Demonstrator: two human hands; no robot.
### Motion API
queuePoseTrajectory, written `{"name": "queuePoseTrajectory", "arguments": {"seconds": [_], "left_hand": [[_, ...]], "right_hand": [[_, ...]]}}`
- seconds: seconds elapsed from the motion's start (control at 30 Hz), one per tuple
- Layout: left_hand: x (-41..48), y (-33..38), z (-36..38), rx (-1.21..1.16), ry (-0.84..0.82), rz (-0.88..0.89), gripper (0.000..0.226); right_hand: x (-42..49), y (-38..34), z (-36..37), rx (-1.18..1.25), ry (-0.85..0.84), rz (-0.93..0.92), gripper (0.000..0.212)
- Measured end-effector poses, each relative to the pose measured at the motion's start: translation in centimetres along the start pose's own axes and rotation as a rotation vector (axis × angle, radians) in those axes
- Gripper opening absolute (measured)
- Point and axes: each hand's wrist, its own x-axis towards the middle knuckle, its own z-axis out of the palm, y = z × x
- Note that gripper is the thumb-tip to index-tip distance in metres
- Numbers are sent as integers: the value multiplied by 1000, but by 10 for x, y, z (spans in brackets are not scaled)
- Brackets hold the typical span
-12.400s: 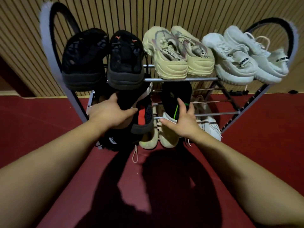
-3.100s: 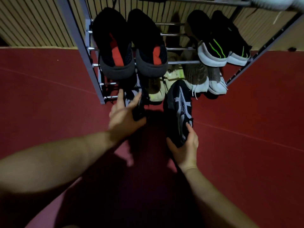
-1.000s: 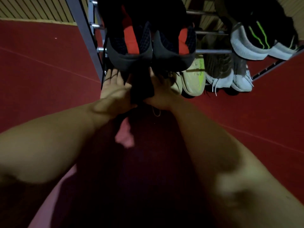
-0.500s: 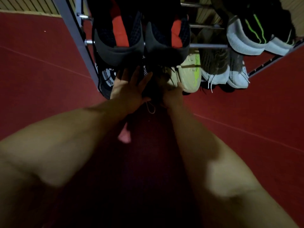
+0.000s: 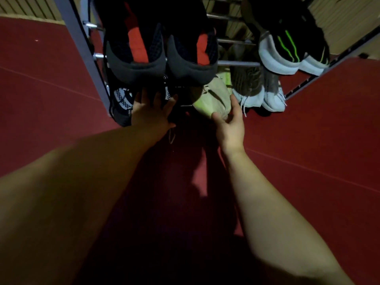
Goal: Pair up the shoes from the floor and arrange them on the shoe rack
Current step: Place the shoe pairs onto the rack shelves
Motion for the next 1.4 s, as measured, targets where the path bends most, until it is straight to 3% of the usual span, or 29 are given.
{"name": "queuePoseTrajectory", "arguments": {"seconds": [0.17, 0.3, 0.4, 0.47, 0.53, 0.6, 0.77, 0.87, 0.97, 1.2, 1.3, 1.4], "left_hand": [[6, -4, -9, -187, -100, -75, 85], [4, -1, -12, -209, -121, -108, 81], [-9, 5, -7, -69, -62, -75, 80], [-17, 5, -2, -29, 39, -33, 84], [-22, 0, -1, -38, 65, -19, 83], [-25, -7, -7, -43, 41, -16, 80], [-39, -21, -9, -54, 120, 88, 87], [-50, -28, -3, -9, 146, 167, 91], [-57, -30, 3, 47, 112, 192, 89], [-51, -32, 6, 12, 143, 206, 91], [-44, -18, 8, -17, 221, 256, 90], [-42, -2, 16, -85, 362, 328, 76]], "right_hand": [[-34, 39, -35, 338, 101, 298, 56], [-70, 72, -82, 345, -117, 481, 53], [-65, 77, -90, 289, -144, 544, 51], [-54, 77, -87, 37, -98, 525, 54], [-45, 73, -80, -413, -142, 485, 81], [-40, 61, -66, -732, -214, 330, 93], [-18, 42, -11, -995, -309, 104, 123], [-7, 39, 13, -1066, -209, 36, 126], [1, 40, 21, -1083, -147, 8, 115], [-10, 33, -23, -709, -87, -38, 105], [-20, 41, -59, -663, -185, -52, 104], [-31, 47, -88, -780, -380, -78, 106]]}}
